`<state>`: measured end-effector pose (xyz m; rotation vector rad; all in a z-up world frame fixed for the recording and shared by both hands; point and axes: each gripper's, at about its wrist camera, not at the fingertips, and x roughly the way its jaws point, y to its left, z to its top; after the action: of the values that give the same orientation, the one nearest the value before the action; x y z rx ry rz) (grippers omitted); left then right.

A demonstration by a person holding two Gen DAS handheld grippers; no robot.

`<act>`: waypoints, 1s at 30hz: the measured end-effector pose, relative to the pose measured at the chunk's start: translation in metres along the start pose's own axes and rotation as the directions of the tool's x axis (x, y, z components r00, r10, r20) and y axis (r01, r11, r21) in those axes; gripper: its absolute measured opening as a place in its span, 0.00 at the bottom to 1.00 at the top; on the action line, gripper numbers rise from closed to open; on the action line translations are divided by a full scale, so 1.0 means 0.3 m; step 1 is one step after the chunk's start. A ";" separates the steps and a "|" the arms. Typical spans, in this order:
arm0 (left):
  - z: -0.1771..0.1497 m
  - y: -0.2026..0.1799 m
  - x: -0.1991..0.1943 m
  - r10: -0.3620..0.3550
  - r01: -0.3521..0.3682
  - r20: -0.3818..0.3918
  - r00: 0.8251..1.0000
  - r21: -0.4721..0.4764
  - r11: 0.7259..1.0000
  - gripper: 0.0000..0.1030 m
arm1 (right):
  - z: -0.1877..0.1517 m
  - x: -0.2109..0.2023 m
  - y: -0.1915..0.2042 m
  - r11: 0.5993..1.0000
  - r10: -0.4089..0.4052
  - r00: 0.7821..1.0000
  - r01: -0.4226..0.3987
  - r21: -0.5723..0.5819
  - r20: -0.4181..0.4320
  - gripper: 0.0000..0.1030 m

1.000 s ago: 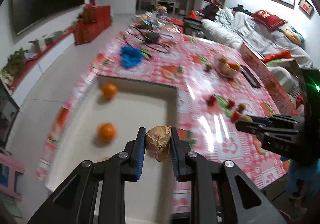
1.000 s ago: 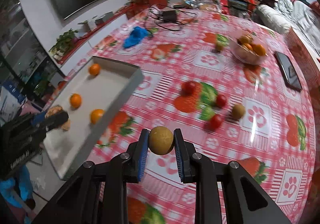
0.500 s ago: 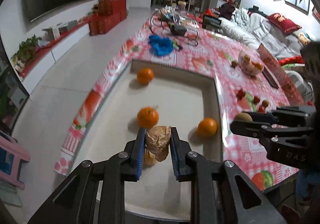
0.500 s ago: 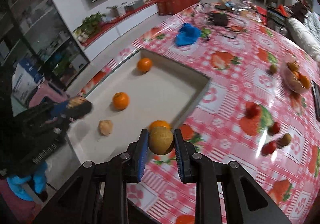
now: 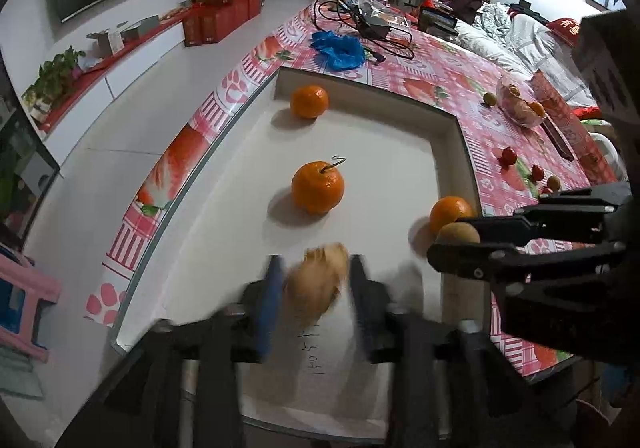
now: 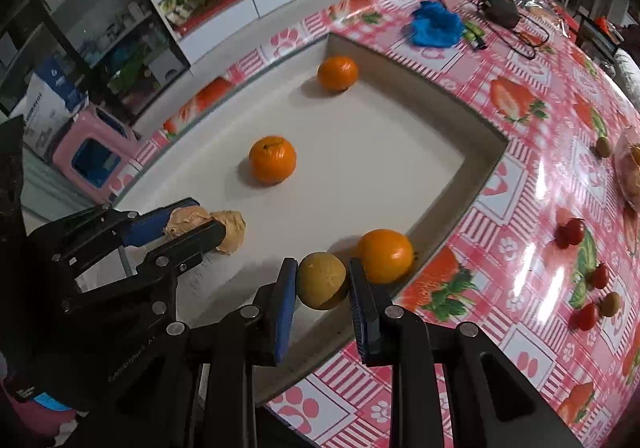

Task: Organize fruits
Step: 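Carry both fruits over the white tray and open both tools to drop them, then withdraw both open tools from the tray and hold them above the table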

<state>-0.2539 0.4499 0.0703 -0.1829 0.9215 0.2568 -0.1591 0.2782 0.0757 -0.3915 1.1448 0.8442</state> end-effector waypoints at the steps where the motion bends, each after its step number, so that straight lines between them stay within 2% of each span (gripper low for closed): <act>1: -0.002 0.006 -0.002 0.020 -0.020 0.008 1.000 -0.009 1.000 0.63 | 0.000 0.004 0.005 1.000 -0.002 1.000 0.002 -0.004 -0.006 0.26; 2: -0.005 0.014 -0.006 0.037 -0.036 0.014 0.999 -0.013 0.999 0.70 | 0.000 0.005 0.009 1.000 -0.005 1.000 0.005 -0.009 -0.011 0.26; 4: -0.006 0.034 -0.008 0.032 -0.031 0.017 0.999 -0.034 0.999 0.78 | 0.001 0.000 0.009 1.000 -0.024 1.000 0.024 -0.015 -0.011 0.26; 5: -0.006 0.044 -0.009 0.022 -0.021 0.017 1.000 -0.047 0.999 0.78 | 0.001 -0.005 0.007 1.000 -0.026 1.000 0.026 -0.014 -0.012 0.26; 7: -0.006 0.056 -0.011 0.039 -0.038 0.011 0.999 -0.067 0.997 0.78 | 0.003 -0.022 0.004 0.999 -0.033 0.999 0.033 -0.013 -0.004 0.34; 8: -0.007 0.062 -0.009 0.049 -0.049 0.007 0.999 -0.073 0.996 0.79 | 0.004 -0.037 -0.002 0.998 -0.061 0.998 0.061 -0.013 0.009 0.55; 9: -0.007 0.063 -0.009 0.047 -0.047 0.003 0.999 -0.077 0.996 0.79 | 0.004 -0.050 -0.006 0.997 -0.072 0.997 0.072 -0.012 0.022 0.86; 10: -0.008 0.063 -0.011 0.043 -0.043 0.000 0.999 -0.082 0.996 0.79 | 0.003 -0.067 -0.012 0.997 -0.076 0.996 0.076 -0.011 0.042 0.96; 11: -0.008 0.057 -0.016 0.044 -0.044 0.001 0.999 -0.081 0.996 0.80 | -0.001 -0.086 -0.018 0.997 -0.079 0.995 0.080 -0.011 0.063 1.00; 17: 0.001 -0.040 -0.072 0.060 -0.060 0.042 0.997 0.003 0.998 0.81 | -0.057 -0.140 -0.106 0.990 -0.143 0.989 0.143 0.018 0.033 1.00; 24: 0.019 -0.219 -0.093 -0.006 0.002 0.051 0.999 0.088 0.996 0.82 | -0.223 -0.162 -0.314 0.963 -0.239 0.970 0.242 0.120 -0.037 1.00; 30: 0.021 -0.405 -0.091 -0.050 0.041 0.045 0.998 0.180 0.983 0.82 | -0.338 -0.165 -0.459 0.935 -0.271 0.961 0.277 0.222 -0.056 1.00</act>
<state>-0.2289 0.3320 0.1018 -0.0315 0.8849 0.1344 -0.1272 0.1037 0.0620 -0.3611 1.1642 0.4587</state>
